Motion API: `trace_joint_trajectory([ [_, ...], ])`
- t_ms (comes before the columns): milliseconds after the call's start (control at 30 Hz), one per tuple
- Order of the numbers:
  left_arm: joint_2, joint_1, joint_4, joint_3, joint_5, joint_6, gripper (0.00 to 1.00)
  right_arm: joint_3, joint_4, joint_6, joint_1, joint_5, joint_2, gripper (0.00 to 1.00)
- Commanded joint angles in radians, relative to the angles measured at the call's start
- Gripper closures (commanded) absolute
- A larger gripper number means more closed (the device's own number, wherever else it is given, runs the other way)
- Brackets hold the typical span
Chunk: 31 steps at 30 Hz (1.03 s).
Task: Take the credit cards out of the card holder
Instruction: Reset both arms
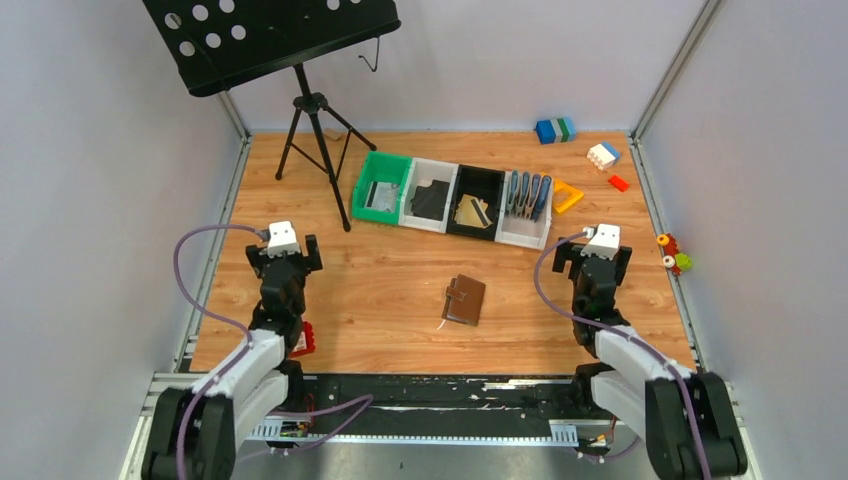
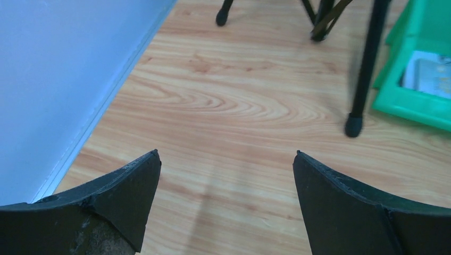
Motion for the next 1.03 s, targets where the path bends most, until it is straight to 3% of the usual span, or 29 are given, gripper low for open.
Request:
trace_joint_trajectory([
  [0,0.229,0.065,0.329,-0.012,0.112,0.015,0.01,-0.007,0.348,0.006,-0.012,0.007,0.144,0.00],
  [100,0.328,0.075,0.320,0.050,0.177,0.079,0.01,0.004,0.453,-0.012,-0.027,-0.015,0.262,0.00],
  [233,0.559,0.105,0.604,0.026,0.289,0.099,0.03,0.003,0.657,-0.022,-0.057,-0.079,0.457,0.00],
  [267,0.536,0.105,0.519,0.037,0.319,0.106,0.03,0.018,0.679,-0.037,-0.055,-0.062,0.498,0.00],
  [300,0.486,0.105,0.435,0.057,0.330,0.112,0.02,0.037,0.603,-0.033,-0.050,-0.059,0.486,0.00],
  [367,0.491,0.104,0.428,0.066,0.359,0.126,0.00,0.072,0.462,-0.008,-0.053,-0.064,0.434,0.00],
  [467,0.534,0.104,0.541,0.038,0.287,0.094,0.00,0.052,0.543,-0.027,-0.051,-0.058,0.459,0.00],
  [533,0.522,0.104,0.484,0.056,0.291,0.094,0.00,0.062,0.513,-0.020,-0.051,-0.059,0.448,0.00],
  [1000,0.530,0.103,0.501,0.053,0.292,0.095,0.00,0.063,0.495,-0.016,-0.050,-0.059,0.443,0.00],
])
